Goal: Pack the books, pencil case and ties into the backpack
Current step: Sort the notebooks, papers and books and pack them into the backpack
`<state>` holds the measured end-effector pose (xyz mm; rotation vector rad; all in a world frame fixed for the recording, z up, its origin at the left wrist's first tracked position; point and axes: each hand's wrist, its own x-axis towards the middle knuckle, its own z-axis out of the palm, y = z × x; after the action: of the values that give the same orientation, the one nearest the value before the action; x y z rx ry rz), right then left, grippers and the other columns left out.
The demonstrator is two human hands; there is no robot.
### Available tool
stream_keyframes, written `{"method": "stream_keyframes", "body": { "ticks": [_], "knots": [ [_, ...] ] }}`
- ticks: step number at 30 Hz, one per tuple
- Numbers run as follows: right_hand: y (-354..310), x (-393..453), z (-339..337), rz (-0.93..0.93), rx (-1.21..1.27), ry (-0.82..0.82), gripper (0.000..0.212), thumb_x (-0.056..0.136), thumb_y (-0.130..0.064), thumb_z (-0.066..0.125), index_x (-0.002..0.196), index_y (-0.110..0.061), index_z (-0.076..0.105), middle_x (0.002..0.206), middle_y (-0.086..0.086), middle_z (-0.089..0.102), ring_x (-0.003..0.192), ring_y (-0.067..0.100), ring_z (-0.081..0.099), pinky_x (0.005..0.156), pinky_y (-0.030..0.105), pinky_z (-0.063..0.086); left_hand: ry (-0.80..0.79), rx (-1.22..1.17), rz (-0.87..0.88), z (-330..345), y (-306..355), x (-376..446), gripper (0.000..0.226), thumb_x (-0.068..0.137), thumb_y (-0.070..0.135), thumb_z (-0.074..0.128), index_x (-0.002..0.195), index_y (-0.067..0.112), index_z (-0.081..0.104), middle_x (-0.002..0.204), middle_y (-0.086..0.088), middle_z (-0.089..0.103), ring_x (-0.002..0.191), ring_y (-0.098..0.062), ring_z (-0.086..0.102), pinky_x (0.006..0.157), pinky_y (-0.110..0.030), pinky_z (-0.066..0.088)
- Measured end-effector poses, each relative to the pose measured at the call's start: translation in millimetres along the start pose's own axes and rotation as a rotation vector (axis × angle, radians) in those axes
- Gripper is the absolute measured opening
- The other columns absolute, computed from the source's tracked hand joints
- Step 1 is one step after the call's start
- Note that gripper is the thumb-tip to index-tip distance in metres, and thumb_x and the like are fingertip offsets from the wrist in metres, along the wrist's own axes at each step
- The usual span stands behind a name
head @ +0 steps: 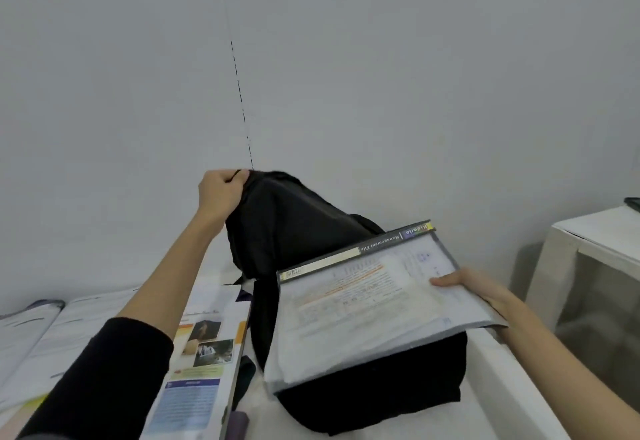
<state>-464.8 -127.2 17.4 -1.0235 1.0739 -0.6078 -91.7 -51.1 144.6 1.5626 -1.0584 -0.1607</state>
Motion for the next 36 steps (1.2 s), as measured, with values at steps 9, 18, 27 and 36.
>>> {"method": "stream_keyframes", "body": {
  "ticks": [9,18,27,36],
  "knots": [
    [24,15,56,-0.145,0.596,0.319,0.028,0.085,0.011,0.048,0.112,0.009,0.055,0.087,0.019,0.065,0.071,0.031,0.062,0.051,0.034,0.056,-0.130,0.178,0.435,23,67,-36,0.043,0.095,0.017,0.051,0.060,-0.005,0.042,0.051,-0.002,0.029,0.048,-0.013,0.025,0.044,-0.016,0.023],
    [41,35,167,-0.129,0.806,0.348,0.039,0.092,-0.002,0.048,0.130,-0.012,0.042,0.119,0.013,0.058,0.097,0.025,0.058,0.067,0.035,0.050,-0.136,0.127,0.478,32,70,-43,0.044,0.094,0.018,0.052,0.062,-0.010,0.042,0.053,-0.004,0.028,0.049,-0.009,0.025,0.046,-0.018,0.020],
    [41,43,183,-0.097,0.876,0.595,0.052,0.088,-0.002,0.048,0.138,-0.016,0.039,0.125,0.013,0.056,0.104,0.031,0.058,0.094,0.047,0.049,-0.130,0.097,0.425,24,64,-35,0.042,0.094,0.020,0.052,0.069,-0.013,0.052,0.060,-0.011,0.037,0.056,-0.016,0.032,0.049,-0.020,0.022],
    [42,26,193,0.091,0.272,-0.068,0.032,0.093,-0.035,0.055,0.094,-0.004,0.052,0.070,0.018,0.068,0.041,0.022,0.060,0.035,0.021,0.043,-0.200,0.166,0.446,25,68,-39,0.042,0.094,0.018,0.052,0.056,0.004,0.041,0.049,0.002,0.028,0.043,-0.007,0.026,0.044,-0.016,0.021]
  ]
}}
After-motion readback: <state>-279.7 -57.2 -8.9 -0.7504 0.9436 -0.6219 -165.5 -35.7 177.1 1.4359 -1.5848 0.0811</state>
